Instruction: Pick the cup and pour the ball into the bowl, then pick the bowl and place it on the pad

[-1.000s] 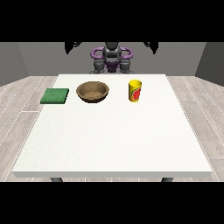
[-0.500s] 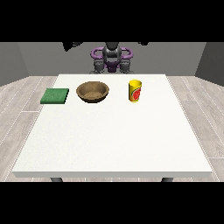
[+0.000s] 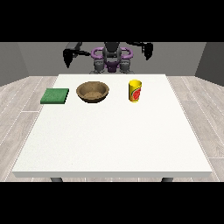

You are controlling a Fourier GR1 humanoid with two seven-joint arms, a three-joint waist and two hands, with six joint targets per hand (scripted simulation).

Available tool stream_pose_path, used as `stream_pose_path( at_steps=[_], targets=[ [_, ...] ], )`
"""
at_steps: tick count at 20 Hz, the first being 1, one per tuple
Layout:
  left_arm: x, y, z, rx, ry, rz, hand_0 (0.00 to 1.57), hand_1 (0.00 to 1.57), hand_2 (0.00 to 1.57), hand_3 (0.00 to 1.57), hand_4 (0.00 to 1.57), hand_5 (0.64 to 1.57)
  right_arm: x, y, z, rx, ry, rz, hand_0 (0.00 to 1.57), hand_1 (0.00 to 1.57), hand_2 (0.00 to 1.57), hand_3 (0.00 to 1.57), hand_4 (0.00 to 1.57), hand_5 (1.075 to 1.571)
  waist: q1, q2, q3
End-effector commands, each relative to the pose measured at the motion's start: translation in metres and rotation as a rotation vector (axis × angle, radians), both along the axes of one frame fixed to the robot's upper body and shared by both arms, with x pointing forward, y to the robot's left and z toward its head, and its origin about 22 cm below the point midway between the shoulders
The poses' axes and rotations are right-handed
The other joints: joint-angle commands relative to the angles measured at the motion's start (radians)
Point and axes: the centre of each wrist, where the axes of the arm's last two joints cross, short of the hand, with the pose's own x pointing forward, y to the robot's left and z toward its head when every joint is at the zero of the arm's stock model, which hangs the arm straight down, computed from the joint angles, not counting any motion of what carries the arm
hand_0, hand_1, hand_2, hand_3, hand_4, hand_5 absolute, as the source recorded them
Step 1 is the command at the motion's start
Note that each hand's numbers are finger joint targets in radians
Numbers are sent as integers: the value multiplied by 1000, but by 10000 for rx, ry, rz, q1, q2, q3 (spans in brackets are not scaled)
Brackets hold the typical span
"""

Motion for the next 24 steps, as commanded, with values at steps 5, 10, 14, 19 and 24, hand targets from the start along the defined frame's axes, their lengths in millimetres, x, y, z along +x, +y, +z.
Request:
stream_pose_path(
  at_steps=[5, 10, 14, 19, 24],
  targets=[
    [46, 56, 1, 584, -217, 807, 0, 0, 0, 0, 0, 1252, 18, -14, -2, -301, -394, 316, 0, 0, 0, 0, 0, 1561, -403, 722, -2],
    [57, 19, -35, 913, -240, 771, 0, 0, 0, 0, 0, 1245, 38, -34, 5, -363, -675, 359, 0, 0, 0, 0, 0, 1561, -588, 1078, -2],
    [70, 17, -55, 1018, -513, 1082, 0, 0, 0, 0, 0, 1236, 41, -30, -1, -207, -639, 439, 0, 0, 0, 0, 0, 1562, -768, 988, -3],
    [72, 34, -83, 872, -253, 1757, 0, 0, 0, 0, 0, 1238, 33, -41, -9, -175, -385, 586, 0, 0, 0, 0, 0, 1563, -1001, 906, -5],
    [83, 18, -93, 654, -753, 2047, 0, 0, 0, 0, 0, 1271, 41, -60, -3, -81, -1021, 739, 0, 0, 0, 0, 0, 1559, -1292, 1629, -6]
  ],
)
